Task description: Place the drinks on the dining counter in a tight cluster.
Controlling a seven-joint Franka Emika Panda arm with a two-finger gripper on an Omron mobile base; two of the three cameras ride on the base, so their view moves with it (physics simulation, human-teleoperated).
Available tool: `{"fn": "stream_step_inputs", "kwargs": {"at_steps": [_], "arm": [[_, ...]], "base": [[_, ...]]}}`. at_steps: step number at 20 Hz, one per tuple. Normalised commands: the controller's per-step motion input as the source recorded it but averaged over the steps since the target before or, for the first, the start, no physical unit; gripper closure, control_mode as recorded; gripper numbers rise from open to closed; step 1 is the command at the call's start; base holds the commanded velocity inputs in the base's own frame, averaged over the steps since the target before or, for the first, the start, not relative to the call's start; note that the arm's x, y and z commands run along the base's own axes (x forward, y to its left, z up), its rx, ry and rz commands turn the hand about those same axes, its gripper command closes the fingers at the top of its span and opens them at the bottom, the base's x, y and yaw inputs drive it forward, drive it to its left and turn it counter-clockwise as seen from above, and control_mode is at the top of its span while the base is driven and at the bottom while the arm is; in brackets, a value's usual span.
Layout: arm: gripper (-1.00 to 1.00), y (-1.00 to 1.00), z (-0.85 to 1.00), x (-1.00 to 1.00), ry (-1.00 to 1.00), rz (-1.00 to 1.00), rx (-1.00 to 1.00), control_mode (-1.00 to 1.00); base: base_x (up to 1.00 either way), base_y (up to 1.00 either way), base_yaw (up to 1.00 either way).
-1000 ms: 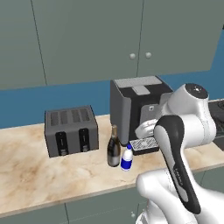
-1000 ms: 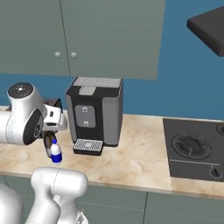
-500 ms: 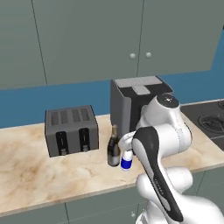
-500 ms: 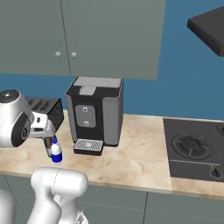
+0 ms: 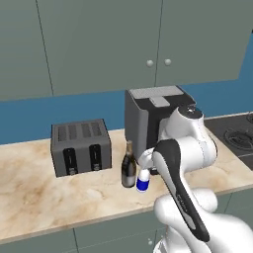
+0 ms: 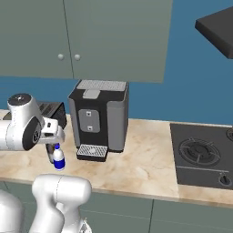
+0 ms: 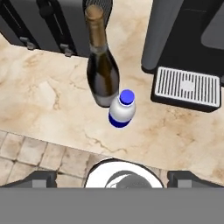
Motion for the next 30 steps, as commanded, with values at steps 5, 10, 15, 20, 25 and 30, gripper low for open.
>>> {"fn": "stream_step_inputs", "kwargs": {"at_steps": [5, 10, 15, 20, 25, 30], "arm": [[-1.0, -0.37, 0.0, 0.37, 0.16, 0.0, 0.0, -1.0], [-1.0, 0.04, -0.1, 0.4, 0.11, 0.0, 0.0, -1.0], [-1.0, 0.27, -0.35, 0.1, 0.06, 0.0, 0.0, -1.0], [-1.0, 0.19, -0.5, 0.16, 0.0, 0.0, 0.0, -1.0], [-1.0, 0.0, -0.14, 0.36, 0.0, 0.0, 0.0, -1.0], [-1.0, 0.0, -0.03, 0.41, 0.01, 0.0, 0.0, -1.0]], "base": [[0.0, 0.0, 0.0], [0.0, 0.0, 0.0], [0.0, 0.0, 0.0], [0.0, 0.0, 0.0], [0.0, 0.0, 0.0], [0.0, 0.0, 0.0]]}}
